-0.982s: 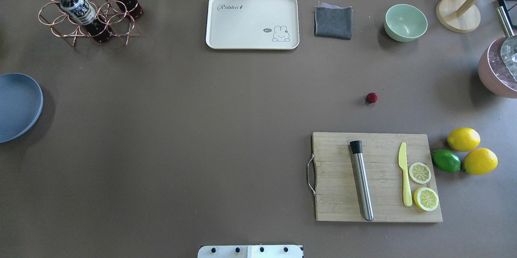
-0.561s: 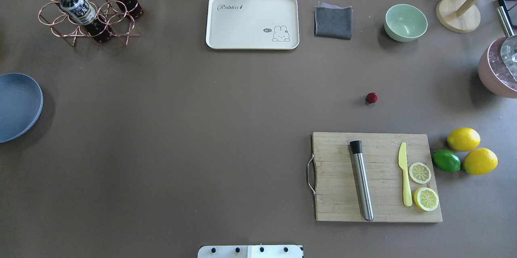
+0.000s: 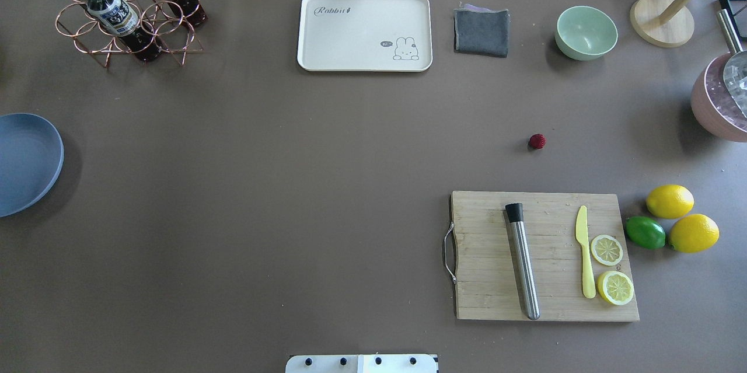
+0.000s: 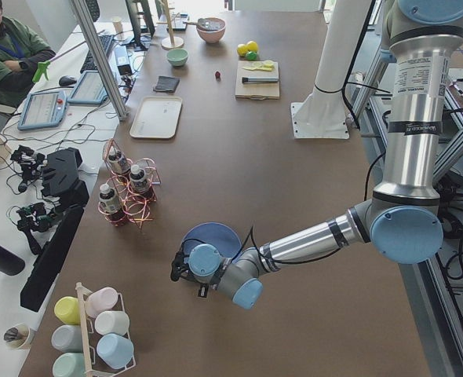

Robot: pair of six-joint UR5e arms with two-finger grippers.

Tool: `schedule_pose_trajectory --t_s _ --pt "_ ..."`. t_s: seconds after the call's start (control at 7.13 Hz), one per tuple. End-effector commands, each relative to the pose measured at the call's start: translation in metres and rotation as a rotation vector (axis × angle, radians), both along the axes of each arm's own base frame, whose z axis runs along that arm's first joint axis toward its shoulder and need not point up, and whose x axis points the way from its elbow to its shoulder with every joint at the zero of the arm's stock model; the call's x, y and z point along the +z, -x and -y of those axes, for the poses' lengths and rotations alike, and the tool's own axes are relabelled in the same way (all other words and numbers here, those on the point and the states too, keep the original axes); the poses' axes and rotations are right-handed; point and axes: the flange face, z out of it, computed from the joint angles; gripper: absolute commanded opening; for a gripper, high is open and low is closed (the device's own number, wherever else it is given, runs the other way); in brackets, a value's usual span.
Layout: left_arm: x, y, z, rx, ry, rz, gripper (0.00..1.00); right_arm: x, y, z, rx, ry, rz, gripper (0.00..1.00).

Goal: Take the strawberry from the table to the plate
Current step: 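Push the blue plate toward table centre with left gripper while right arm reaches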

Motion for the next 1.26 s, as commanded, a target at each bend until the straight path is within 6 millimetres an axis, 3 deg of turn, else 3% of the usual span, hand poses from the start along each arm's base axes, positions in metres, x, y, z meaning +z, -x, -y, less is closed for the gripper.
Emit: schedule_pose_trajectory --t_s 0.0,0.28,0.56,0.7,0.84,1.12 --pt "-0.041 0.008 0.024 -0.060 0.046 -0.094 0.00 0.002 0.001 -0.001 -0.002 0.004 0.001 1.00" --pt "-0.095 0.012 0.042 -0.065 0.090 -0.152 0.00 0.003 0.002 -0.004 -0.009 0.001 0.019 1.00" --pt "-0.153 0.013 0.041 -0.062 0.110 -0.247 0.00 0.000 0.005 0.000 -0.011 -0.002 0.020 1.00" --pt "-0.204 0.006 0.042 -0.112 0.148 -0.281 0.00 -0.007 0.010 0.004 -0.022 -0.017 0.020 1.00" --pt "-0.234 -0.019 0.035 -0.107 0.168 -0.311 0.00 -0.013 0.015 0.006 -0.032 -0.027 0.020 1.00" --pt "-0.300 -0.113 0.016 -0.169 0.199 -0.306 0.00 -0.028 0.040 0.019 -0.082 -0.073 0.024 1.00"
